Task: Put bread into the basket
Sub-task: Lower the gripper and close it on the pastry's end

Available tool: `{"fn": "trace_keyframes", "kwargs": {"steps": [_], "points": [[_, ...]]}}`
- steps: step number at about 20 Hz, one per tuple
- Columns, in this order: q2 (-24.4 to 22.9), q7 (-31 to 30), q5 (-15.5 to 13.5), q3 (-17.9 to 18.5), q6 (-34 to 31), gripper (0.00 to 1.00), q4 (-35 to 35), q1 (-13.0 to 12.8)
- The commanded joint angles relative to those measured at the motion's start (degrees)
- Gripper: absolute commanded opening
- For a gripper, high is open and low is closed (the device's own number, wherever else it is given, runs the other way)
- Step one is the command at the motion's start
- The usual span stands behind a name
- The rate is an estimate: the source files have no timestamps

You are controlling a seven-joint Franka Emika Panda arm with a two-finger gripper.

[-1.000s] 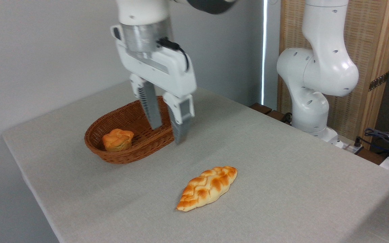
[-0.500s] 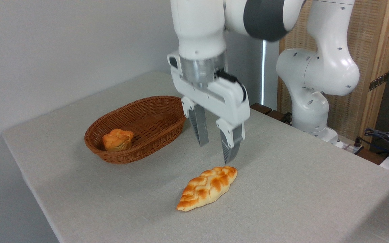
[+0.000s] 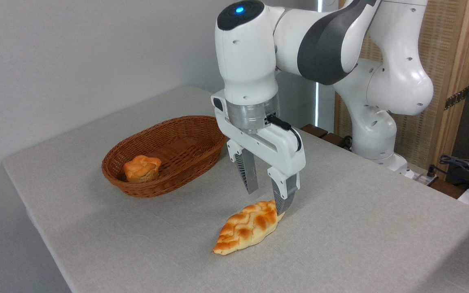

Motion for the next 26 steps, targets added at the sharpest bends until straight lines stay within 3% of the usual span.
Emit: {"fn": "trace_keyframes", "kwargs": {"steps": [1,10,18,19,22,26], "points": [[0.0,0.6,0.9,0.0,4.5,1.00,-3.5,-0.2],[4.9,0.6,1.0,0.0,12.7,1.00,-4.0,-0.6],[5.7,0.6,0.9,-0.1,15.9,0.98,-3.8,-0.6],[5.7,0.6,0.6,-0.1,15.9,0.88,-3.7,-0.7],[6.3,0.7,0.4,-0.5,16.0,0.45,-3.7,-1.0],[7.5,0.7,0.6,-0.6,16.0,0.36,-3.5,-2.0]]}}
